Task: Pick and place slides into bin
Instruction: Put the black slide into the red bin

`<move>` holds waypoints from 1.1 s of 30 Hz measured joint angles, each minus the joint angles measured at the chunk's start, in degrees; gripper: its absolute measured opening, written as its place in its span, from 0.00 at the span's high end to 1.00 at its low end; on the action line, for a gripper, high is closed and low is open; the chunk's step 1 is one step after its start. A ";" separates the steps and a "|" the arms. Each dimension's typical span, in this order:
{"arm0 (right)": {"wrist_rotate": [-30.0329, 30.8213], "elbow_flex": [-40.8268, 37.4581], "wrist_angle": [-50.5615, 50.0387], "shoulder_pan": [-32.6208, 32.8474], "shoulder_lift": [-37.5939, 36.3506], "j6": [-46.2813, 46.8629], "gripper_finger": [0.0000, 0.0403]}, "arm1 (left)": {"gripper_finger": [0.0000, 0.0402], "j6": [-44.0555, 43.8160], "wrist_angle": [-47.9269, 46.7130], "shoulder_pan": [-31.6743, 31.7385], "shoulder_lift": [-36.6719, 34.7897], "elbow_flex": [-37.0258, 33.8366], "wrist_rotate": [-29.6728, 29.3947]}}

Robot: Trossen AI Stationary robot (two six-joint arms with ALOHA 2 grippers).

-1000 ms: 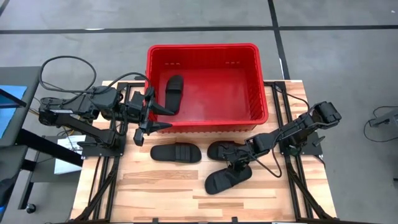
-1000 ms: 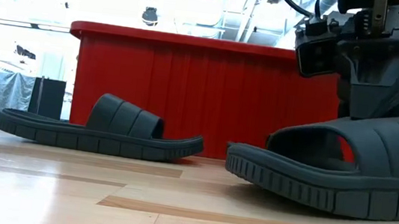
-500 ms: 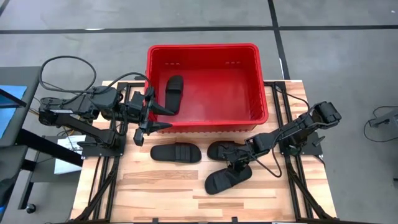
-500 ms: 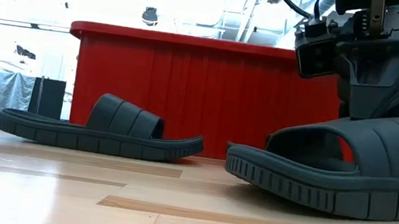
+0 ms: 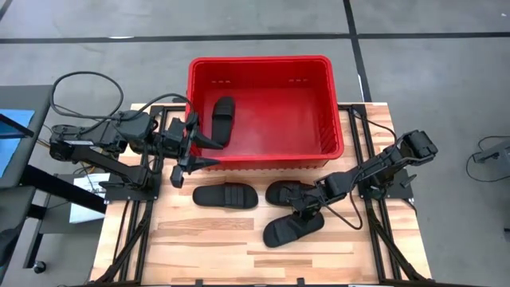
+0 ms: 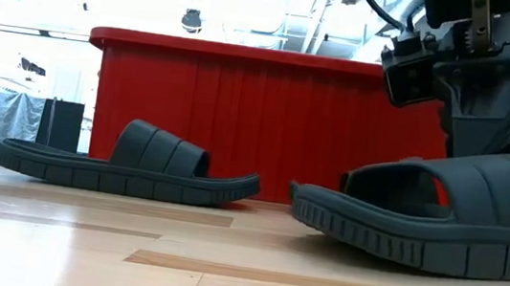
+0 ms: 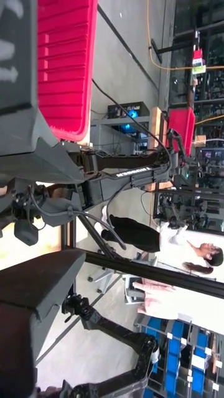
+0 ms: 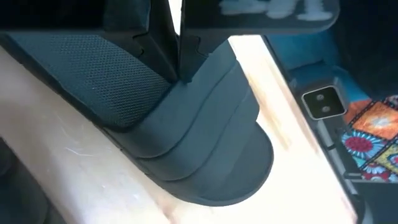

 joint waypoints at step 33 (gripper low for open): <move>-3.16 -0.04 6.45 0.02 0.02 -1.68 0.60 | 0.56 -0.18 -0.33 0.00 0.00 -0.01 0.19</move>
